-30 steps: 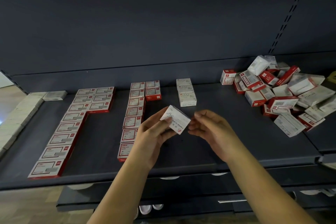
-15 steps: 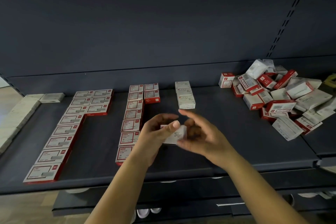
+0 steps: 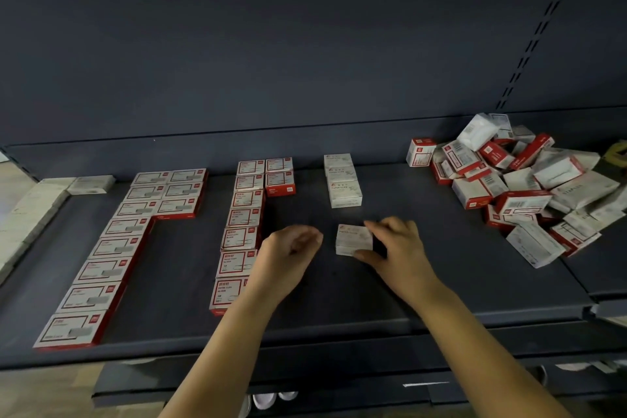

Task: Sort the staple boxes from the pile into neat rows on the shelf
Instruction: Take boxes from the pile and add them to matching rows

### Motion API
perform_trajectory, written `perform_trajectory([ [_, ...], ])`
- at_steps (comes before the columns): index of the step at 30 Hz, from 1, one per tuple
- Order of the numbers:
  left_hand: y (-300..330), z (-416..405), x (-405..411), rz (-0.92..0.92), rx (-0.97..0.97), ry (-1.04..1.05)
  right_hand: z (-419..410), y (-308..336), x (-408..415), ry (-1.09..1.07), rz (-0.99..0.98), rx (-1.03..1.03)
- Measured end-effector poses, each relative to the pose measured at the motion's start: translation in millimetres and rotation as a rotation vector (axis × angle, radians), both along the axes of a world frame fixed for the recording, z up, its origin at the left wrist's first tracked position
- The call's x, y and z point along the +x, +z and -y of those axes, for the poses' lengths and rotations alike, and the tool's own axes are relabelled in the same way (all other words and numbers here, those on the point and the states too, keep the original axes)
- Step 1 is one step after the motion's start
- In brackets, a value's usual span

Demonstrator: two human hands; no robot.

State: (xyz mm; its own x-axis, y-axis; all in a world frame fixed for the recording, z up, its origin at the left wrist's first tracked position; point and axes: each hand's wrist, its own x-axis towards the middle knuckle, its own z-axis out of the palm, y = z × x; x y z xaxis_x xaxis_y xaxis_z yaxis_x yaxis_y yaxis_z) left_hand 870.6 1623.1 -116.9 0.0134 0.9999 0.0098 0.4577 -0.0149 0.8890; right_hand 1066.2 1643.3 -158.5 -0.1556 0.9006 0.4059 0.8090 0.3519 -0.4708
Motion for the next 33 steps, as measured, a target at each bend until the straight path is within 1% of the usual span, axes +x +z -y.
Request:
perform_trajectory([
  [2,-4,-4,4,-0.178,0.012,-0.034,-8,-7,-1,-0.017,0.006,-0.005],
  [5,-8,-17,15,-0.377,0.027,-0.05,-23,-9,-6,-0.029,-0.015,-0.018],
  [8,-10,-33,26,-0.553,0.019,-0.032,-37,-8,-10,-0.058,-0.043,-0.077],
  [10,-12,-41,31,-0.633,0.02,-0.036,-43,-8,-11,-0.065,-0.053,-0.1],
  [16,-15,-58,34,-0.652,0.077,-0.015,-48,-9,-11,-0.054,-0.135,-0.089],
  [20,-19,-61,32,-0.668,0.09,-0.035,-48,-9,-10,-0.073,-0.114,-0.106],
  [23,-19,-65,30,-0.669,0.055,-0.062,-48,-8,-11,-0.074,-0.065,-0.105],
  [26,-18,-68,30,-0.65,0.018,-0.085,-46,-3,-12,-0.081,-0.072,-0.121],
  [33,-13,-67,37,-0.726,-0.038,-0.083,-47,1,-12,-0.08,-0.091,-0.165],
])
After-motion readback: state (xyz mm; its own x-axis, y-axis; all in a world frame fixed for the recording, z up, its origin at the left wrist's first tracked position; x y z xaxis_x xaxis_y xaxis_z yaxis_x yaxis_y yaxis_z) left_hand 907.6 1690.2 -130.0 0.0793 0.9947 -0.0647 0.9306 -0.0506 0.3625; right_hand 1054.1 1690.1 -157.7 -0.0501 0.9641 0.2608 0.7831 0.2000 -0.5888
